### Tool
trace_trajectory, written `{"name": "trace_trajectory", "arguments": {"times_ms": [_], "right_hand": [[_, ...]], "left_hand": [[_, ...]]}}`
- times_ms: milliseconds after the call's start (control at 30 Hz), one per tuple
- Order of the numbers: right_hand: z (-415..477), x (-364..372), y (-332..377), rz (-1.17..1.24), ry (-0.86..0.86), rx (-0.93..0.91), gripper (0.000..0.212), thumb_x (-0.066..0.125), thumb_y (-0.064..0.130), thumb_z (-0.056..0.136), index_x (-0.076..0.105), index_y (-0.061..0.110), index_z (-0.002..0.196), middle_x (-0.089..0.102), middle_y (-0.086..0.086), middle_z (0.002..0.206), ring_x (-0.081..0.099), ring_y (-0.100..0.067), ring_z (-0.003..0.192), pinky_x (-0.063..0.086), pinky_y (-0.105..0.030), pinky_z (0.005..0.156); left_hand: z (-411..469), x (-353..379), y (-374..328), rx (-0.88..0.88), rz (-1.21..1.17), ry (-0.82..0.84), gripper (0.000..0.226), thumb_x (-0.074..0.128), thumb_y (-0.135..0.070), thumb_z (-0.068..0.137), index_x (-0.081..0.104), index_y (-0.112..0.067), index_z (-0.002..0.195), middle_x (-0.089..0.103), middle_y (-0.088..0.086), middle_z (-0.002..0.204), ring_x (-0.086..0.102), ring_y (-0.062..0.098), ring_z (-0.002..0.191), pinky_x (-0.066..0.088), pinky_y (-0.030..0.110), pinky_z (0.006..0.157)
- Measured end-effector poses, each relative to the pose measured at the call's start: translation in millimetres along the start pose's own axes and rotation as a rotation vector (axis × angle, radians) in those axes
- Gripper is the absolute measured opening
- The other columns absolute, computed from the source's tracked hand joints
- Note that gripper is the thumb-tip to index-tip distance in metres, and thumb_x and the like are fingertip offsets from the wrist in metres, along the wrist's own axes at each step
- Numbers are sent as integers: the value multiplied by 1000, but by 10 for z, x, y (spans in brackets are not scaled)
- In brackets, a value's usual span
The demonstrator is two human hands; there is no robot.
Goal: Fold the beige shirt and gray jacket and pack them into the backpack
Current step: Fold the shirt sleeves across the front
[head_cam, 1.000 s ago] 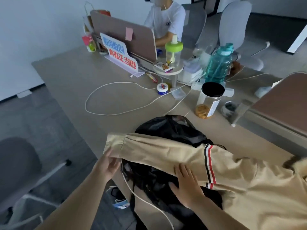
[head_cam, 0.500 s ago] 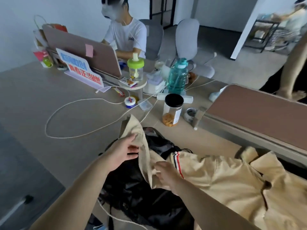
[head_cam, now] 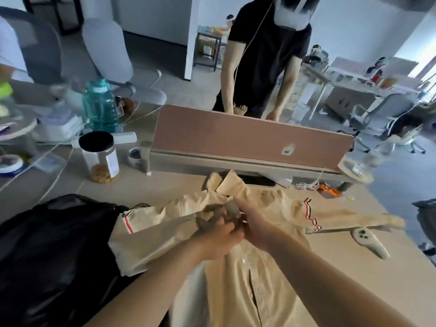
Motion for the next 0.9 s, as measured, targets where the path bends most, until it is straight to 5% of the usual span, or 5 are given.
{"name": "trace_trajectory", "arguments": {"times_ms": [233,400,567,700,900], "right_hand": [[331,-580,-215,-49,-101,85,5,64,7,85,65,2,84,55,-9,61,49,-13,48,38,-22,49],[764,-1082,-138,135,-62,118,17,57,7,90,66,-3,100,67,-13,87,63,-19,69,51,-26,59],[1136,-2074,177,328,-90,9,18,55,2,88,66,-1,102,72,-8,87,66,-18,82,49,-31,83],[1440,-2924,-199,128,-408,184,7,60,3,79,61,4,72,56,-2,48,51,-16,47,41,-22,46],[1450,-3077,-601,-107,-589,342,17,60,21,89,62,4,89,57,-11,73,53,-26,68,45,-32,65]], "left_hand": [[217,64,-338,-48,-448,75,21,41,-5,99,59,-1,109,57,-4,92,51,3,83,39,9,69],[548,52,-390,-181,-1022,-149,31,40,-12,100,71,-10,102,69,5,112,63,17,106,44,34,104],[893,75,-298,-288,-795,-637,26,46,-7,96,68,-21,99,71,2,102,66,13,95,53,28,85],[914,266,138,-475,-517,-880,18,58,-7,85,69,-20,93,71,1,95,66,22,92,52,40,85],[865,573,650,-797,-332,-761,45,54,-17,81,57,-5,125,62,20,118,59,34,110,47,46,97]]}}
Point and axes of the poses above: each hand's wrist, its own z-axis towards the middle knuckle, its own x-axis out of the palm, y = z × x, the point moved 3 cm from there along z, towards the middle knuckle
